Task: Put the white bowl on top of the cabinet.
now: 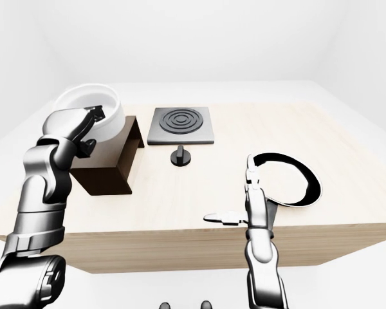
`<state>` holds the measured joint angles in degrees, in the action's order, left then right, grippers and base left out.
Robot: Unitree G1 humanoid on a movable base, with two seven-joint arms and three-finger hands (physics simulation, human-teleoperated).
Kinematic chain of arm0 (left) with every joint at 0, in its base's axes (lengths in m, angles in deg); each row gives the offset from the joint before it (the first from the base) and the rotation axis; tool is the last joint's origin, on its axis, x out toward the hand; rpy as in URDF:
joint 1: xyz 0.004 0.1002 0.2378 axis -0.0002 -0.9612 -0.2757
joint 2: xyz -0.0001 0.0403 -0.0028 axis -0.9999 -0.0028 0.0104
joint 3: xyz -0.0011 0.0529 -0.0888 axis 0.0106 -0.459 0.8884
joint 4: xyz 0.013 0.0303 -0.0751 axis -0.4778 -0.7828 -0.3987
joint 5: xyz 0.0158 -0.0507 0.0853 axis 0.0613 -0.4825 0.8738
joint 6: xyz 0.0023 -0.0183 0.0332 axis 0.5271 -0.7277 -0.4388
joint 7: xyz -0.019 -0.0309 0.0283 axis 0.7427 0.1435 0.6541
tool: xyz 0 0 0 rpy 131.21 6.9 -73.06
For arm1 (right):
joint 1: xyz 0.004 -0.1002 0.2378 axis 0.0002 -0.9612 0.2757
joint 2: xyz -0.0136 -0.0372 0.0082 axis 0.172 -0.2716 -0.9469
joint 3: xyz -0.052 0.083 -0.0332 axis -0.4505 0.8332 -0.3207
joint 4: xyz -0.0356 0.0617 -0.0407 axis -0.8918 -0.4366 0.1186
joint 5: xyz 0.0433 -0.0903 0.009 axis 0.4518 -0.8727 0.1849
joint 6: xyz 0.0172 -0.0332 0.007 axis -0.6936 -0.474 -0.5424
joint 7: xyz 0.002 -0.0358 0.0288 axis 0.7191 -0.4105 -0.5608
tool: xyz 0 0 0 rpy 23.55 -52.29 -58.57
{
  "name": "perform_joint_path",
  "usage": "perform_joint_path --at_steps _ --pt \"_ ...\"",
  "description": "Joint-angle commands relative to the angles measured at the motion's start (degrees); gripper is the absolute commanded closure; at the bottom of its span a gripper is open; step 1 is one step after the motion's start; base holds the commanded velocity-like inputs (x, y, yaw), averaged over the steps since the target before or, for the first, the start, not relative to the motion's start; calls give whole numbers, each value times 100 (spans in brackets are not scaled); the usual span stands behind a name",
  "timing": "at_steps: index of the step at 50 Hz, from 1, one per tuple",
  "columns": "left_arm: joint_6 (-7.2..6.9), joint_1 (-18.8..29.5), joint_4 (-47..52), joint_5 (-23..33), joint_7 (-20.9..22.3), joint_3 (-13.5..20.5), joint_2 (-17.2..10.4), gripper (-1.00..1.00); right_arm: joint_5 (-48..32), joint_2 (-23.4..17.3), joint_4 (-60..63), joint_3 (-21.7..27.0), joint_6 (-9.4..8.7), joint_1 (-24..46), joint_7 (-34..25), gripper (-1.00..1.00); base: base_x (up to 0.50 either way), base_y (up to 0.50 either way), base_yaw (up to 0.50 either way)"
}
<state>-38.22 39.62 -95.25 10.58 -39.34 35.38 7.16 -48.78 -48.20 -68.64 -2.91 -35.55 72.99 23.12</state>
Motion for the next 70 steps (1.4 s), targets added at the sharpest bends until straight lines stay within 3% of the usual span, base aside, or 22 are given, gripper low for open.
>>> perform_joint_path --at_steps 1,13,40,64,70 --pt "0 -23 -169 -50 -552 31 -25 100 -51 5 -83 -47 67 7 29 -100 0 0 0" --pt "0 13 -516 -269 -875 6 -17 100 -80 6 -95 -74 101 -13 39 -100 0 0 0" --pt "0 -92 -597 -381 -1020 78 -201 100 -206 15 -183 -168 210 -56 74 -100 0 0 0" --pt "0 -144 -636 -347 -1141 72 -190 100 -282 18 -223 -215 311 -112 76 -100 0 0 0" --pt "0 -103 -935 -536 -1400 93 -205 100 -323 18 -284 -236 355 -103 93 -100 0 0 0"
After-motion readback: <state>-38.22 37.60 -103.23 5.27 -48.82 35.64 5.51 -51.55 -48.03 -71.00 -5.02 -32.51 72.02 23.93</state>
